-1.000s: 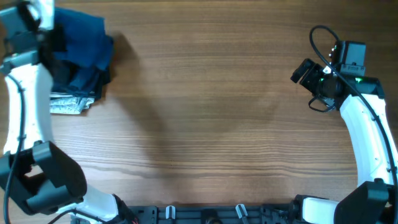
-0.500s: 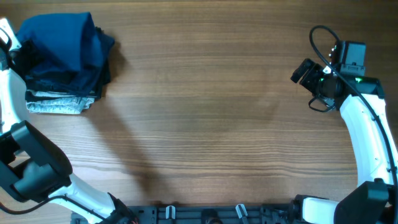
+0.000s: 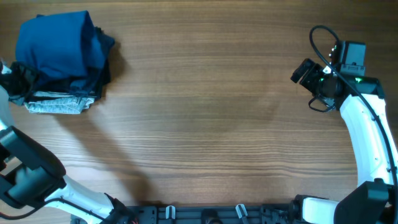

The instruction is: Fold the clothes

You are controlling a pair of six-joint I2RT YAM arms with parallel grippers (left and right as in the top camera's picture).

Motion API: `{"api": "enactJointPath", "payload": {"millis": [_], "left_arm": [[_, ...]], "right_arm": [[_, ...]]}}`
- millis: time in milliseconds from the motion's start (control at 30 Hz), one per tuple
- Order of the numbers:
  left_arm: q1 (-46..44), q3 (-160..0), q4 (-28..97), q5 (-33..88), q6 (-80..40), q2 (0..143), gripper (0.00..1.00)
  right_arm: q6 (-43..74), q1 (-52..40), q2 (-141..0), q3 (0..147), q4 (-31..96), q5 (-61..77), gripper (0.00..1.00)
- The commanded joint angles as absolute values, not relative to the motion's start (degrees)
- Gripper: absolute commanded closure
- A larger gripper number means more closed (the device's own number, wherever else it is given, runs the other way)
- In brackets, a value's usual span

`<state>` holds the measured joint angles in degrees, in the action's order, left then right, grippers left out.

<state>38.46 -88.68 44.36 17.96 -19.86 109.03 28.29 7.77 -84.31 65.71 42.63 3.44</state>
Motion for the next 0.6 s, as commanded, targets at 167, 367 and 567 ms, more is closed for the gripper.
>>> {"api": "enactJointPath", "payload": {"millis": [167,367,567], "left_arm": [[37.8,-89.5,41.1,32.1,-21.6,87.6,0.64],[26.7,-89.5,30.9,32.1,-23.0,97.7,0.96],[25.4,-89.0,31.1,33.3,-20.9,117.2,0.96]], "right_arm": [[28.7,7.7,-84.7,65.7,42.5,4.1,0.00],[28.7,7.7,-84.7,65.7,42.5,4.1,0.00],[28.7,7.7,-84.7,65.7,42.5,4.1,0.00]]}}
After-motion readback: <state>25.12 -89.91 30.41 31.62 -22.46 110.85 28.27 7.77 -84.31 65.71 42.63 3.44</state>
